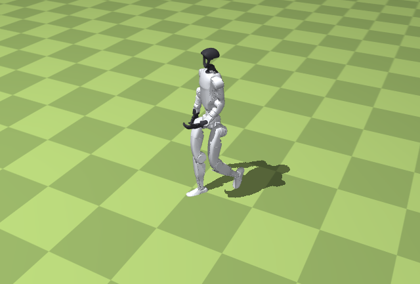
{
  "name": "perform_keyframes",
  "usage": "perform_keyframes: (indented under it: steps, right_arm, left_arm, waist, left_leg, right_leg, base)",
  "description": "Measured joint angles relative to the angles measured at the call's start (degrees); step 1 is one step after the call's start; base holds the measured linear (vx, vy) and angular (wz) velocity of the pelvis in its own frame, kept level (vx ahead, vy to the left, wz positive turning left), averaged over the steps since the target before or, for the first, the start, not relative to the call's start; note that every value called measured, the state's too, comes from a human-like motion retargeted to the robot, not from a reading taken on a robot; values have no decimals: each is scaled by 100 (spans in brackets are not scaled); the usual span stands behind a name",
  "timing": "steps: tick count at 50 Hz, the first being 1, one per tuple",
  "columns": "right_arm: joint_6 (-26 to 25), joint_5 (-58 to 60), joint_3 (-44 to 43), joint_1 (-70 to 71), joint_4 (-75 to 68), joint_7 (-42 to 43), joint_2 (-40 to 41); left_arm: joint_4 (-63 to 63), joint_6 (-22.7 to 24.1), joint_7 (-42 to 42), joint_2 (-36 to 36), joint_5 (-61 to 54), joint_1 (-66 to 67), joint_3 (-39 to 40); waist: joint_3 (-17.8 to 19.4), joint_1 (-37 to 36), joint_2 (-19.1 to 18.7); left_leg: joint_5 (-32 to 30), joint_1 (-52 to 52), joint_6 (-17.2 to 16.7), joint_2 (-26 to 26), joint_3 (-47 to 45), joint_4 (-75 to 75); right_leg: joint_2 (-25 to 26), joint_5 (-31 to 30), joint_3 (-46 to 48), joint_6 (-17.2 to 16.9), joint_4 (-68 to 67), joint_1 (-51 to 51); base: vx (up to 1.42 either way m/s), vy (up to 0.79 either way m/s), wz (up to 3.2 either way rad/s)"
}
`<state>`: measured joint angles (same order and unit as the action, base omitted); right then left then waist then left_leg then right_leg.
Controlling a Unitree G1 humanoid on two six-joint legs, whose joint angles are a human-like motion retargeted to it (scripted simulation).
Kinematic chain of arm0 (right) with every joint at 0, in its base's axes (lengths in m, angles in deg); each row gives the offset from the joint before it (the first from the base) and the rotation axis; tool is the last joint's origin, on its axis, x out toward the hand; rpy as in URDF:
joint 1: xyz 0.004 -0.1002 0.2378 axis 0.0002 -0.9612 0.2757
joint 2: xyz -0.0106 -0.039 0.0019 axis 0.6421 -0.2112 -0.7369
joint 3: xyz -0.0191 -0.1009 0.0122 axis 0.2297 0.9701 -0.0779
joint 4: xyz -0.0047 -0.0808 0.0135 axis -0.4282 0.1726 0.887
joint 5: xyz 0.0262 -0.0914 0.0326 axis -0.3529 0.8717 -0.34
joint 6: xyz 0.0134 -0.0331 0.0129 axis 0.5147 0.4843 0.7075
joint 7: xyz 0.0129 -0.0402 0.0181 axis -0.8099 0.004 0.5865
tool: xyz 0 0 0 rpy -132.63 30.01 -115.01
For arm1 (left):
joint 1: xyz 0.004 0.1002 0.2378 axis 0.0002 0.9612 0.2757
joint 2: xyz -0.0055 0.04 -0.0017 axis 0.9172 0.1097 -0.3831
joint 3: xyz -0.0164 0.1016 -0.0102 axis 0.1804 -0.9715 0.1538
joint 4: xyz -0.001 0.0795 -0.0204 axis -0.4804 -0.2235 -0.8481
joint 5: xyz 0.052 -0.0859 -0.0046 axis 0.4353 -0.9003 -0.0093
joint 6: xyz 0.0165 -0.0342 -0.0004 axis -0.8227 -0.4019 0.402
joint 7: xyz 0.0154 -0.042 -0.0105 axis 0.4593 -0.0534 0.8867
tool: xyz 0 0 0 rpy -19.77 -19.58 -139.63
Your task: Walk run
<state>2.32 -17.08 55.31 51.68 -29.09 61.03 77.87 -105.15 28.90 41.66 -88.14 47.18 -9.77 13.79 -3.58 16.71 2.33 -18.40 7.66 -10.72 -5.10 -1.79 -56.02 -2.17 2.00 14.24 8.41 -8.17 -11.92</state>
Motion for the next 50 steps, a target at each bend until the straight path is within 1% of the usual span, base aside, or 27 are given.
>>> perform_keyframes:
  steps: [2,4,5,7,9,11,12,15,16,17,18,20,22,23,25,27,28,30,32,36,38,42,43,45,47,48,50]
  right_arm:
    - [99,58,123,374,426,200,-133]
    - [204,103,263,701,824,311,-253]
    - [267,100,333,837,1009,348,-315]
    - [416,-22,440,1063,1277,437,-437]
    - [546,-218,495,1282,1424,558,-542]
    - [636,-411,503,1455,1479,657,-617]
    - [667,-491,493,1512,1484,681,-641]
    - [721,-638,425,1524,1406,649,-636]
    - [725,-652,386,1478,1324,634,-601]
    - [721,-659,343,1419,1226,624,-560]
    - [700,-649,289,1336,1096,623,-507]
    - [604,-599,209,1113,752,588,-371]
    - [410,-430,103,765,322,416,-229]
    - [278,-300,62,551,102,293,-145]
    - [6,-81,104,125,-402,120,58]
    - [-42,-36,217,-209,-1012,96,150]
    - [-5,6,234,-370,-1315,50,131]
    - [-16,182,266,-714,-1603,-229,160]
    - [-134,448,268,-1125,-1603,-583,200]
    - [-124,750,136,-1792,-1603,-722,226]
    - [-141,715,100,-2045,-1603,-641,221]
    - [-309,551,-99,-2289,-1603,-530,286]
    - [-370,502,-170,-2295,-1603,-540,322]
    - [-463,375,-265,-2260,-1603,-601,406]
    - [-492,239,-288,-2138,-1603,-721,481]
    - [-489,209,-321,-2075,-1603,-785,521]
    - [-433,297,-509,-1910,-1603,-902,582]
  left_arm:
    - [48,14,17,20,-58,65,108]
    - [121,53,32,101,-104,114,213]
    - [158,63,25,158,-109,139,260]
    - [220,50,-18,285,-76,163,325]
    - [259,40,-40,393,-57,140,363]
    - [280,54,-2,459,-70,85,384]
    - [289,67,31,479,-80,54,390]
    - [334,106,107,489,-81,-27,424]
    - [340,106,111,483,-77,-61,445]
    - [342,103,114,473,-73,-94,462]
    - [333,97,116,456,-71,-127,469]
    - [287,93,139,408,-62,-174,500]
    - [215,98,179,342,-54,-169,511]
    - [178,104,204,318,-67,-149,512]
    - [115,111,255,337,-137,-124,548]
    - [126,138,268,408,-195,-124,537]
    - [149,164,262,425,-210,-110,490]
    - [180,187,273,505,-236,-192,423]
    - [170,197,287,606,-267,-345,352]
    - [264,274,191,925,-223,-611,95]
    - [298,265,93,1081,-185,-757,19]
    - [281,199,-57,1340,-172,-1058,-59]
    - [275,202,-68,1383,-177,-1104,-90]
    - [269,224,-80,1422,-176,-1144,-134]
    - [231,242,-93,1395,-178,-1129,-165]
    - [190,240,-99,1365,-178,-1095,-205]
    - [96,213,-122,1273,-149,-977,-249]
  waist:
    - [14,-76,84]
    - [32,-321,176]
    - [31,-466,210]
    - [22,-706,194]
    - [41,-892,115]
    - [78,-1015,62]
    - [90,-1057,54]
    - [70,-1133,133]
    - [72,-1151,147]
    - [69,-1176,158]
    - [58,-1215,166]
    - [11,-1431,161]
    - [-126,-1582,204]
    - [-204,-1566,240]
    - [-318,-1438,250]
    - [-328,-1247,67]
    - [-314,-1168,43]
    - [-342,-1219,-244]
    - [-297,-1206,-353]
    - [-135,-648,-510]
    - [-66,-389,-537]
    - [75,-52,-457]
    - [107,-2,-432]
    - [139,47,-421]
    - [89,-35,-421]
    - [58,-17,-467]
    - [-17,129,-525]
  left_leg:
    - [449,428,290,178,-172,-26]
    - [979,849,711,485,-613,233]
    - [1243,1044,947,655,-853,477]
    - [1546,1311,1170,918,-1258,1360]
    - [1541,1491,1283,959,-1382,2490]
    - [1535,1631,1399,862,-1439,3626]
    - [1597,1678,1392,757,-1400,4142]
    - [1873,1734,1024,244,-787,5397]
    - [1894,1689,953,230,-832,5484]
    - [1848,1646,980,222,-860,5480]
    - [1669,1608,1205,224,-853,5297]
    - [1418,1548,1314,262,-916,5066]
    - [1303,1397,1334,398,-1077,4927]
    - [1462,1382,1436,358,-901,4784]
    - [1741,1356,1441,487,-733,4504]
    - [1963,1025,1534,743,-1155,4516]
    - [2086,780,1580,670,-1199,4605]
    - [2248,516,1553,934,-1347,4773]
    - [2383,308,1499,1021,-1541,4819]
    - [2575,-161,1448,831,-1424,5069]
    - [2696,-394,1428,687,-1401,5154]
    - [2936,-938,1277,419,-1478,5310]
    - [2986,-1074,1222,383,-1499,5326]
    - [3009,-1322,1090,374,-1590,5354]
    - [2891,-1510,895,409,-1765,5354]
    - [2778,-1575,790,482,-1754,5290]
    - [2376,-1677,526,605,-1602,5070]
  right_leg:
    - [137,20,-172,61,200,279]
    - [361,45,-501,182,347,508]
    - [463,69,-668,225,386,603]
    - [694,171,-936,299,424,785]
    - [943,299,-1093,379,458,988]
    - [1132,439,-1249,442,476,1218]
    - [1183,508,-1275,459,483,1336]
    - [1174,699,-1226,471,449,1644]
    - [1215,732,-1279,481,374,1721]
    - [1242,723,-1299,479,296,1792]
    - [1243,632,-1251,455,215,1852]
    - [1231,254,-1203,367,11,1980]
    - [1102,-570,-1023,174,-324,1987]
    - [1027,-1145,-966,28,-571,1941]
    - [1023,-2294,-1047,-312,-1334,1659]
    - [1191,-3016,-979,-494,-2422,1159]
    - [1006,-3154,-705,-563,-3092,909]
    - [1019,-3028,-395,-624,-3339,531]
    - [892,-2375,-342,-560,-3656,12]
    - [758,-1345,-417,-1065,-3509,-1035]
    - [590,-894,-501,-1223,-2993,-1463]
    - [-445,-639,334,-1194,-1305,-1835]
    - [-619,-515,541,-1181,-872,-1908]
    - [-652,-391,692,-1162,-84,-2069]
    - [-486,-542,665,-891,370,-2213]
    - [-466,-639,808,-579,431,-2179]
    - [-423,-700,1056,-235,210,-2016]
  base:
    - [70,-31,-89]
    - [81,-32,-156]
    - [77,-27,-163]
    - [77,-24,-138]
    - [84,-23,-107]
    - [69,-18,-78]
    - [82,-17,-60]
    - [102,-16,-45]
    - [84,-11,-37]
    - [76,-10,-43]
    - [86,-10,-64]
    - [107,-11,-103]
    - [106,-8,-88]
    - [108,-10,-50]
    - [118,-16,-29]
    - [95,-17,-12]
    - [98,-14,-34]
    - [83,-11,-93]
    - [83,-11,-84]
    - [73,-6,31]
    - [68,-7,28]
    - [82,-25,-1]
    - [86,-37,-15]
    - [73,-34,-40]
    - [74,-38,-57]
    - [80,-43,-5]
    - [97,-58,47]
